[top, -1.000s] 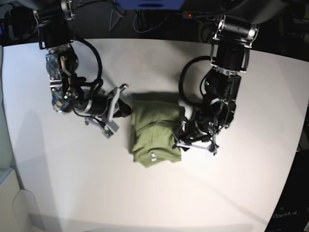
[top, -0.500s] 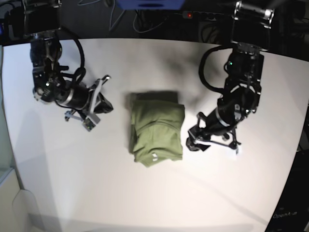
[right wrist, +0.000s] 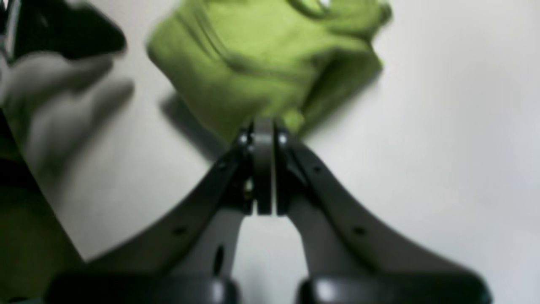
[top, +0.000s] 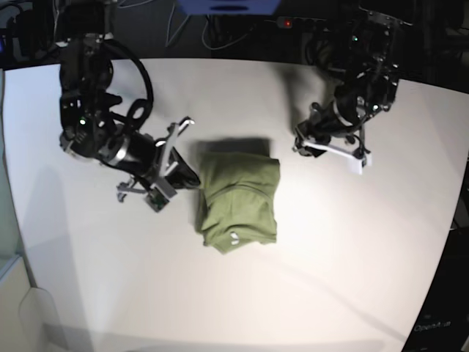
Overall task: Fold the T-shirt properly
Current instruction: 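Press and tuck the bundle's edge with the right gripper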
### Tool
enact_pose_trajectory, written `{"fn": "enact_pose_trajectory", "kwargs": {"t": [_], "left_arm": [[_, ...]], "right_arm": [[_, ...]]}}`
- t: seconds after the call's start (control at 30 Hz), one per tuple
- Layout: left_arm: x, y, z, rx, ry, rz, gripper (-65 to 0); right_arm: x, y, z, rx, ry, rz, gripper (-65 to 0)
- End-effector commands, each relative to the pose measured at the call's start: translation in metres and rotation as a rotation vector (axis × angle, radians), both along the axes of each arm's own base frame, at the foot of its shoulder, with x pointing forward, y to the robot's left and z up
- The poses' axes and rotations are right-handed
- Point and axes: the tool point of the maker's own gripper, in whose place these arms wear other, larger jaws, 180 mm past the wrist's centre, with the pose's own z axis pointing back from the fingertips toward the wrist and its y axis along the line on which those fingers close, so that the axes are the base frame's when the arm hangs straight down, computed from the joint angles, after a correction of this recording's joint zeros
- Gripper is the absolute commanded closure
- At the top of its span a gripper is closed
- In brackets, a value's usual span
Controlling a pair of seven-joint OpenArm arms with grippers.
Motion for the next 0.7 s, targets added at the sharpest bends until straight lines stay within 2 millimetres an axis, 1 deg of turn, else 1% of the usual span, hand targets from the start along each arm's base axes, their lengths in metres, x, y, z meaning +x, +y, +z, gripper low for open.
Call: {"fn": "enact_pose_trajectory", "kwargs": {"t": [0.0,0.1,0.23,0.47,0.53,0.67], "left_arm": [[0.006,0.001,0.009,0.009,-0.039,-0.008,-29.3],[-0.005,0.006,0.001,0.046,-0.018,-0.014,-29.3],[-0.017,0.008,-0.007,0.062,0.009,-0.018,-29.3],[-0.021,0.009,-0.009,0.066,0.017,-0.019,-29.3],[-0.021,0.009,-0.009,0.066,0.017,-0.019,-29.3],[-0.021,0.008,-0.009,0.062,0.019,-0.017,-29.3]], "right_arm": [[0.009,0.010,0.019,0.044,-0.055,0.016,-1.2],[0.015,0.024,0.015,0.062,-0.040,0.042,-1.3],[0.026,0.032,-0.004,0.066,0.019,0.059,-1.0],[0.034,0.056,-0.020,0.125,0.063,0.097,-1.3],[0.038,0.057,-0.027,0.142,0.085,0.087,-1.3],[0.041,0.055,-0.048,0.181,0.134,0.055,-1.5]]}}
